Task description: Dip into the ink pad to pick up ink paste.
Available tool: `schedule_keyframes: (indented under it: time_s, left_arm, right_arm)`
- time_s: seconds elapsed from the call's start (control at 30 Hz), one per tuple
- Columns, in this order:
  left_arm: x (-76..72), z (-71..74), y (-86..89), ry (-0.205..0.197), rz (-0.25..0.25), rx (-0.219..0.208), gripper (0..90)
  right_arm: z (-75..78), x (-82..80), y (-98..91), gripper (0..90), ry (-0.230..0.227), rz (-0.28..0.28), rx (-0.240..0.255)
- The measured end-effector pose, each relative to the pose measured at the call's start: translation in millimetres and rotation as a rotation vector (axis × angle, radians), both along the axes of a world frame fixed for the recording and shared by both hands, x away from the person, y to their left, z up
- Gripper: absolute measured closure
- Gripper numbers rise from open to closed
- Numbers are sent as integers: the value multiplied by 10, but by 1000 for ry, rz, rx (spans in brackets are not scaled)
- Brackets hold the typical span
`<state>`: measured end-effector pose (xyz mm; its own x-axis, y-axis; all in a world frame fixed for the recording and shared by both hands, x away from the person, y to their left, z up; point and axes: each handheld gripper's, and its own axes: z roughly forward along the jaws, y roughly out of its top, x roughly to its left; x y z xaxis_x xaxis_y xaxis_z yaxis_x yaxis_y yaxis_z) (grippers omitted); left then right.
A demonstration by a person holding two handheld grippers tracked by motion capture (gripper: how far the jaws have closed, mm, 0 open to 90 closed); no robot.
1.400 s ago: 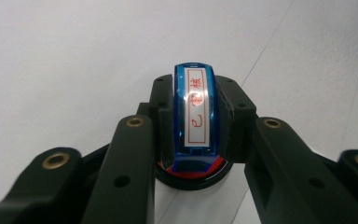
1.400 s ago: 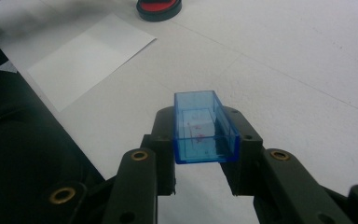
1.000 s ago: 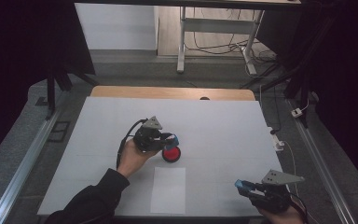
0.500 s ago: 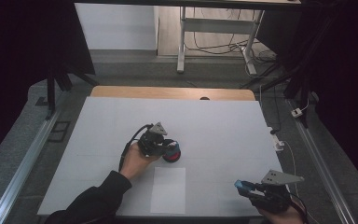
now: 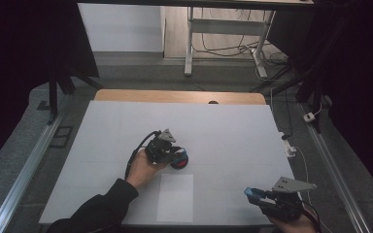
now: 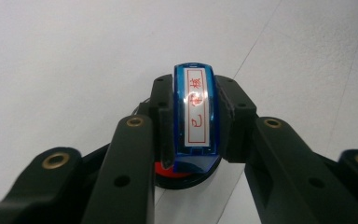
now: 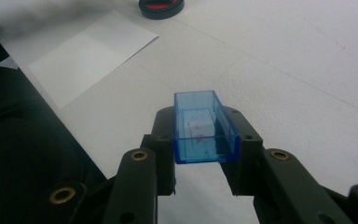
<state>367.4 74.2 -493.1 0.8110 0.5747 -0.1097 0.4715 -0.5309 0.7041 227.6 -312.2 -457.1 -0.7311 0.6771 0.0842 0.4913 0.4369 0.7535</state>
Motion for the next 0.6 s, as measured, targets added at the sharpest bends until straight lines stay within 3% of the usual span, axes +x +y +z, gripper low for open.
schedule_keyframes:
  time_s: [0.33,0.43,0.6]
  left_arm:
    - [-122,12,-114,-89,-4,85,707]
    - [-113,-2,-100,-79,5,64,707]
    - [-32,-35,-4,-7,17,-12,706]
  right_arm:
    - [-2,-2,9,684,-1,1,-2]
    - [-2,-2,10,683,-1,1,-3]
    - [-2,-2,10,684,-1,1,-4]
